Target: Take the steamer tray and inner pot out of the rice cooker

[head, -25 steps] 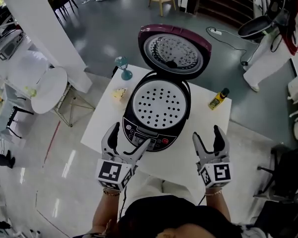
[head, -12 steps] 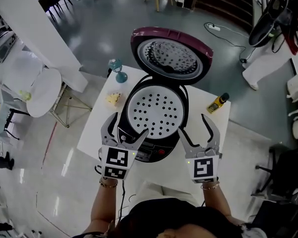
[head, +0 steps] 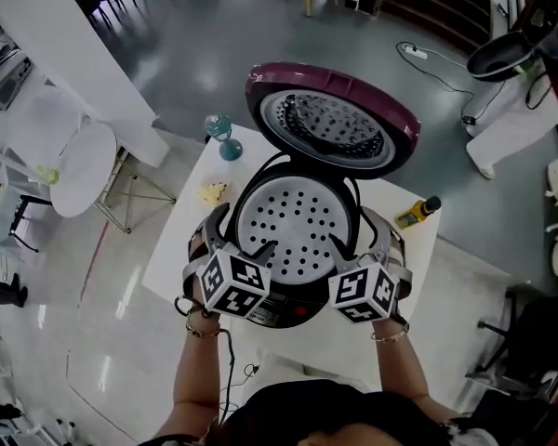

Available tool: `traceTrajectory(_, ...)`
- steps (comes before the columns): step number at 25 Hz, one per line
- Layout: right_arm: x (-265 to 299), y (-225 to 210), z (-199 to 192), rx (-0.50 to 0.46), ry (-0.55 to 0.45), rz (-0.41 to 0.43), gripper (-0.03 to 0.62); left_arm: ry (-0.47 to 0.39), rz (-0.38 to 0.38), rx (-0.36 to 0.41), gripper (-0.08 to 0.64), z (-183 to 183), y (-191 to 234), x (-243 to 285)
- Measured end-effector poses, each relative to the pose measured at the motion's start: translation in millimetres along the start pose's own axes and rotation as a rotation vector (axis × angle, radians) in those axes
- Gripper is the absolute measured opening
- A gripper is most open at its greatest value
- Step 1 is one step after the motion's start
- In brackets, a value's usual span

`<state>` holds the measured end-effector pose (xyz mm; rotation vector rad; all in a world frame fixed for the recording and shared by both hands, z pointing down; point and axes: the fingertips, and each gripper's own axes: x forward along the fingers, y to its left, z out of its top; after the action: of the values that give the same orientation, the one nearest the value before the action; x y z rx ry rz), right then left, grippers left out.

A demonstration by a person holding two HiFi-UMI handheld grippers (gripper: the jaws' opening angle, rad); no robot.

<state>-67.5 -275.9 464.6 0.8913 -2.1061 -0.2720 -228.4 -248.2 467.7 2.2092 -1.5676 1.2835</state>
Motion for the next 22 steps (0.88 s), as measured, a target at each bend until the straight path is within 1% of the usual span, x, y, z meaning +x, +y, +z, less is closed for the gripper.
traceTrajectory(3, 20.1, -3.6, -1.1, -0.019, 0.065, 0.041, 0.333, 0.056, -0.042, 0.001, 0.468, -2.6, 1.4, 15.0)
traceTrajectory(5, 30.9, -5.8, -0.8, -0.01, 0.099, 0.068, 0.333, 0.094, -0.075, -0.005, 0.468, -4.8, 3.0, 23.0)
traceTrajectory(8, 42.7, -5.4, -2.4, 0.007, 0.153, 0.109, 0.333, 0.157, -0.122, -0.035, 0.468, -10.6, 6.0, 33.8)
traceTrajectory(10, 49.8, -2.7, -7.5, -0.022, 0.208, 0.124, 0.333, 0.226, -0.118, -0.025, 0.468, -20.1, 12.4, 40.7)
traceTrajectory(12, 55.7, -0.2, -13.2, -0.07, 0.254, 0.125, 0.333, 0.298, -0.069, 0.016, 0.468, -30.9, 24.2, 47.3)
traceTrajectory(14, 58.2, -0.5, -12.8, -0.076, 0.254, 0.122, 0.325, 0.332, -0.029, 0.036, 0.466, -35.6, 35.6, 52.3)
traceTrajectory(15, 58.5, -2.1, -11.6, -0.071, 0.246, 0.118, 0.313, 0.335, -0.027, 0.029, 0.466, -35.4, 38.8, 54.1)
traceTrajectory(17, 57.9, -5.6, -10.5, -0.069, 0.238, 0.114, 0.308, 0.334, -0.05, -0.004, 0.463, -34.2, 39.8, 56.7)
traceTrajectory(19, 55.3, -6.9, -8.5, -0.059, 0.223, 0.121, 0.279, 0.331, -0.071, -0.035, 0.462, -33.7, 38.3, 57.4)
traceTrajectory(20, 53.2, -7.5, -5.7, -0.046, 0.205, 0.124, 0.258, 0.328, -0.073, -0.045, 0.462, -34.0, 38.7, 56.9)
traceTrajectory(22, 48.0, -9.6, 2.3, -0.011, 0.157, 0.126, 0.177, 0.314, -0.079, -0.058, 0.462, -32.3, 39.5, 55.0)
